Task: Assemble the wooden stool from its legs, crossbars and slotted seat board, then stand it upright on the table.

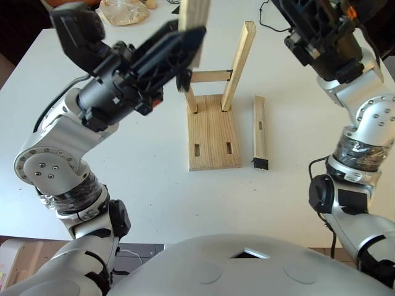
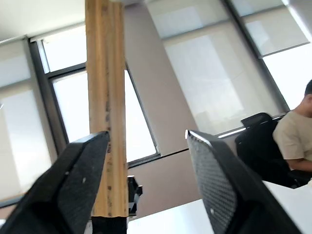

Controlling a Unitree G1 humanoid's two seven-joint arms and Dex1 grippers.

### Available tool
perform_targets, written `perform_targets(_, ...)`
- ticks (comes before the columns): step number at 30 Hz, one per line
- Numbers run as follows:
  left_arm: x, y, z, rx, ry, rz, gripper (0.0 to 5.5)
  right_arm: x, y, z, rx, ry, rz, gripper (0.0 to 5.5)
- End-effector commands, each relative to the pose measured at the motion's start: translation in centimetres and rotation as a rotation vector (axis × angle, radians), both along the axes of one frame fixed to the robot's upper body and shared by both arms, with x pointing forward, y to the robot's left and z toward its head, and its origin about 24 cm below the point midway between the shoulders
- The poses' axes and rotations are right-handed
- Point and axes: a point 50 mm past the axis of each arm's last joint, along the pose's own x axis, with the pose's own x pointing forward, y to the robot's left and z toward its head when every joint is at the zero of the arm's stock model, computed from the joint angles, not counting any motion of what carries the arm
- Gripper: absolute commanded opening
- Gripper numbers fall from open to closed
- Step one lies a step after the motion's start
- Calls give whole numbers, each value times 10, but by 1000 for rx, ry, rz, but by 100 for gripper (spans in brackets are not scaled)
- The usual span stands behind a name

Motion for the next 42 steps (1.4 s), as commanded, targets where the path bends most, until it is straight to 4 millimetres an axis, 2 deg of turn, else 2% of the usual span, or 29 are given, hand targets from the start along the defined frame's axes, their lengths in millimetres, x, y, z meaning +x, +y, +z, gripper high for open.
perform_targets(1, -7, -4, -2, 88, -47, -56, 204, -3, -2, 9, -90, -47, 64, 360)
perform_targets(3, -10, -5, -4, 114, -51, -81, 204, -2, -3, 10, -118, -48, 79, 382)
perform_targets(17, -7, -2, -19, 234, -67, -142, 204, -18, -6, 18, -193, -90, 228, 382)
perform_targets(21, -7, -5, -27, 271, -68, -152, 204, -20, -2, 24, -180, -110, 240, 382)
perform_targets(28, -6, -5, -33, 310, -92, -153, 204, -16, 3, 20, -216, -105, 224, 382)
perform_targets(39, -7, -4, -39, 337, -91, -152, 204, -18, 6, 19, -227, -121, 235, 218)
perform_targets(42, -8, -2, -41, 346, -84, -149, 204, -17, 5, 20, -224, -123, 229, 214)
